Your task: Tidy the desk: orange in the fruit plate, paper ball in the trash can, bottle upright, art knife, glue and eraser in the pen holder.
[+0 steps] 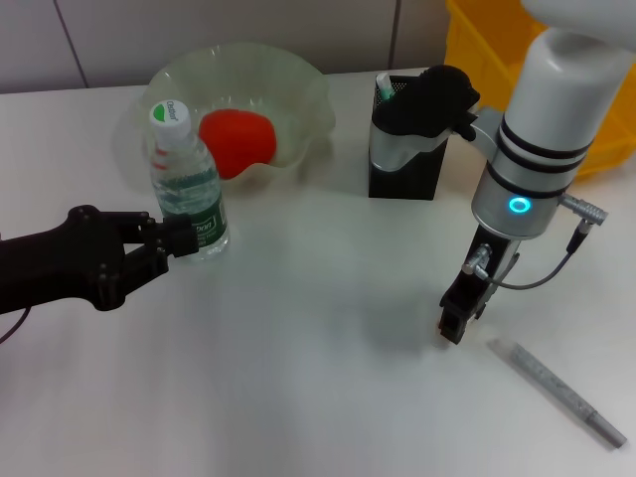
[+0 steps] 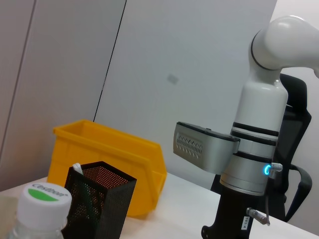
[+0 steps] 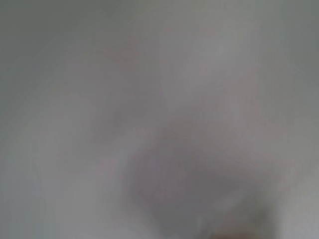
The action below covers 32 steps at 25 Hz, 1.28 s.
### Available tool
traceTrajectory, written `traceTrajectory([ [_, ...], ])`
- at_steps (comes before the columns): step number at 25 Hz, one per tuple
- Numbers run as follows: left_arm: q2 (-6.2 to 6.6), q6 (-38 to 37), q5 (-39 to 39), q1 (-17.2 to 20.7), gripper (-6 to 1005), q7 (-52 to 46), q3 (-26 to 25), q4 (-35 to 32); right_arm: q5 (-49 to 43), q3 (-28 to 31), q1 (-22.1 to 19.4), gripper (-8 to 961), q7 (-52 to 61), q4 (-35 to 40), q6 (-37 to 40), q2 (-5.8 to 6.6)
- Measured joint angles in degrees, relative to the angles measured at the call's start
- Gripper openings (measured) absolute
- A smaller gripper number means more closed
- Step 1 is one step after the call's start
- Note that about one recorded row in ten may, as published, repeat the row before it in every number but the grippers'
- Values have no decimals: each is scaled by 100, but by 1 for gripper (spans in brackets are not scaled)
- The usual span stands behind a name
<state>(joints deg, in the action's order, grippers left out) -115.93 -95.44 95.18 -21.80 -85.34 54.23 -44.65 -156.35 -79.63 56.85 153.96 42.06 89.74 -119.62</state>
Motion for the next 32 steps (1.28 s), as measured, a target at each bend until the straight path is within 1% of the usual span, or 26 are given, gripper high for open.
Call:
traceTrajectory([
  [2, 0, -10, 0, 4, 139, 0, -6, 4, 0, 0, -40, 409, 1, 80, 23, 0],
  [4, 0, -15, 0, 4, 139, -1, -9, 4, 0, 0, -144, 409, 8, 340, 120, 0],
  [5, 0, -22, 0, 6, 139, -9, -16, 4, 0, 10, -258, 409, 19, 657, 261, 0],
  [6, 0, -22, 0, 6, 139, -9, -16, 4, 0, 10, -258, 409, 19, 657, 261, 0],
  [9, 0, -31, 0, 7, 139, -25, -20, 4, 0, 58, -399, 409, 54, 1205, 477, 7],
  [10, 0, -33, 0, 4, 139, -35, -20, 3, -5, 105, -477, 409, 77, 1595, 579, 27],
  [11, 0, -33, 0, 4, 139, -35, -20, 3, -5, 105, -477, 409, 77, 1595, 579, 27],
  [12, 0, -34, 0, 2, 139, -39, -20, -2, -27, 224, -533, 409, 81, 1970, 660, 45],
  [13, 0, -34, 0, 0, 139, -41, -19, -5, -27, 224, -533, 409, 81, 1970, 660, 45],
  [14, 0, -34, 0, -3, 139, -46, -20, -9, -39, 325, -545, 409, 67, 2148, 700, 54],
  [15, 0, -37, 0, -11, 139, -52, -19, -18, -48, 546, -553, 409, -8, 2471, 717, 85],
  [16, 0, -37, 0, -11, 139, -52, -19, -18, -48, 546, -553, 409, -8, 2471, 717, 85],
  [18, 0, -41, 0, -15, 139, -58, -19, -29, -50, 736, -554, 409, -129, 2670, 686, 119],
  [20, 0, -45, -14, -5, 139, -63, -18, -32, -58, 1020, -556, 409, -316, 2827, 509, 170],
  [21, 0, -45, -14, -5, 139, -63, -18, -32, -58, 1020, -556, 409, -316, 2827, 509, 170],
  [22, 0, -46, -20, 1, 139, -64, -18, -35, -64, 1170, -558, 408, -438, 2838, 345, 195],
  [26, 0, -52, -27, 6, 139, -66, -18, -40, -68, 1303, -555, 408, -614, 2813, 118, 226],
  [32, 0, -54, -32, 19, 139, -68, -18, -37, -87, 1363, -553, 408, -833, 2740, -500, 277],
])
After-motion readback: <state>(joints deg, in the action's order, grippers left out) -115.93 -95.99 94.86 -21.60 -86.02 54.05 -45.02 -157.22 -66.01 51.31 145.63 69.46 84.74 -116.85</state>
